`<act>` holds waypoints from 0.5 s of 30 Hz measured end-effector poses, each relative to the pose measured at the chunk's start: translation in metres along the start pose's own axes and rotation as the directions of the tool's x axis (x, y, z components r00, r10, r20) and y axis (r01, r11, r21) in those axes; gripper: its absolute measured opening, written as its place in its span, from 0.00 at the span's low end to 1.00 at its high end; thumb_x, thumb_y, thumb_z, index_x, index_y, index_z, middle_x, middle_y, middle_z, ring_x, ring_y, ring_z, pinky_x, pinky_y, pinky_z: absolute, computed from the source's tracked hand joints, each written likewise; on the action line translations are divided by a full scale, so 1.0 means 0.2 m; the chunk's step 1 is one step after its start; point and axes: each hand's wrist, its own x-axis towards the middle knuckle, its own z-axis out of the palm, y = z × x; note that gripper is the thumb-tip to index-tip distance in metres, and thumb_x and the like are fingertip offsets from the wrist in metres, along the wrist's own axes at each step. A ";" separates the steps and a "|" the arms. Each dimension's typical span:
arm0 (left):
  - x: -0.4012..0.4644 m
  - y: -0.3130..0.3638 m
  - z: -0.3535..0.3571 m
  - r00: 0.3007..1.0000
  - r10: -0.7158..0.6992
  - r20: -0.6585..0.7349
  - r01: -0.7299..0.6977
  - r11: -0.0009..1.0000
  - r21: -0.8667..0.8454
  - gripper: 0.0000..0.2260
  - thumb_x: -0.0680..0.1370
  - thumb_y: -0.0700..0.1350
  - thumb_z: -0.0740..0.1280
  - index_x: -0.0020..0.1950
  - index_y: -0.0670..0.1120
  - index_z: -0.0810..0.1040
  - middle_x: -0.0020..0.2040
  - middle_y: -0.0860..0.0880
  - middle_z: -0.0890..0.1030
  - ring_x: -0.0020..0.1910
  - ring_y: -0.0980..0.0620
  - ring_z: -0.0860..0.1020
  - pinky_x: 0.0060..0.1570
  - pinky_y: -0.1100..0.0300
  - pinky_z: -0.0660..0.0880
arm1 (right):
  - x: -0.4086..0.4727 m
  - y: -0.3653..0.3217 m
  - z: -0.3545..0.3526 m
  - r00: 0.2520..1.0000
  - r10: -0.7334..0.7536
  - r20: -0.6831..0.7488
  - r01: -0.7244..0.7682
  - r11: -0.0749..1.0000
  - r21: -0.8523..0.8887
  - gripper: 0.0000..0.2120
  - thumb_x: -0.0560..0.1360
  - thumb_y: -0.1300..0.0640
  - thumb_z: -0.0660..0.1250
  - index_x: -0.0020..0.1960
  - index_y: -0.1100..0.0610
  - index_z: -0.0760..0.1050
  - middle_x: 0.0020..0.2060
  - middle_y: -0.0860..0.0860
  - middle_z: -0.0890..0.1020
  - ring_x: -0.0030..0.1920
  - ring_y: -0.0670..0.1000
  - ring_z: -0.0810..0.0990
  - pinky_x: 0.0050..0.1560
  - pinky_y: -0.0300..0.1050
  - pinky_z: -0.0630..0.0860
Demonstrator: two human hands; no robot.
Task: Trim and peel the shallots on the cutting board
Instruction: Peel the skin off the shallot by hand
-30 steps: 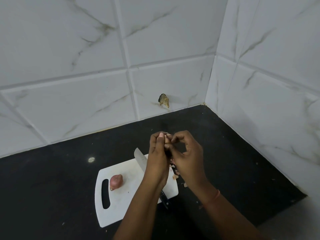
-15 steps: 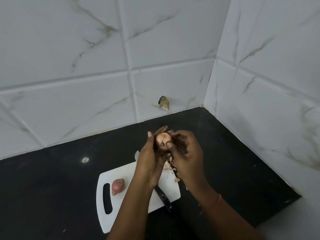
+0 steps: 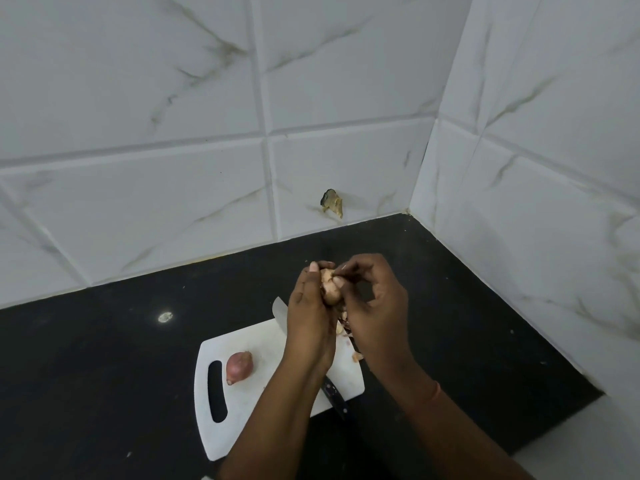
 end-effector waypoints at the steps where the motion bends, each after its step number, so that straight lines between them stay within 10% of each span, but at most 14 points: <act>1: 0.00 0.00 0.00 1.000 -0.001 0.010 0.001 1.000 0.003 0.12 0.84 0.47 0.57 0.53 0.41 0.77 0.40 0.47 0.81 0.40 0.55 0.80 0.42 0.63 0.79 | -0.01 0.00 0.01 0.999 -0.033 0.013 0.034 0.999 -0.036 0.11 0.73 0.69 0.69 0.48 0.55 0.76 0.43 0.50 0.81 0.47 0.48 0.81 0.48 0.41 0.79; 6: 0.00 0.03 -0.03 0.999 -0.049 0.004 0.048 0.994 0.102 0.21 0.84 0.55 0.53 0.60 0.44 0.79 0.52 0.45 0.84 0.52 0.50 0.82 0.54 0.54 0.79 | -0.03 0.03 -0.02 0.998 0.050 0.034 -0.049 0.998 -0.025 0.14 0.73 0.68 0.71 0.53 0.54 0.75 0.45 0.42 0.81 0.49 0.42 0.81 0.48 0.32 0.77; 15: -0.05 0.10 -0.12 0.971 -0.170 0.171 0.091 0.915 0.394 0.14 0.84 0.45 0.57 0.68 0.54 0.71 0.49 0.47 0.81 0.40 0.54 0.79 0.39 0.58 0.73 | 0.02 0.07 -0.12 0.964 0.019 0.264 0.016 0.992 -0.128 0.14 0.74 0.64 0.71 0.57 0.53 0.79 0.55 0.46 0.77 0.54 0.43 0.78 0.52 0.32 0.75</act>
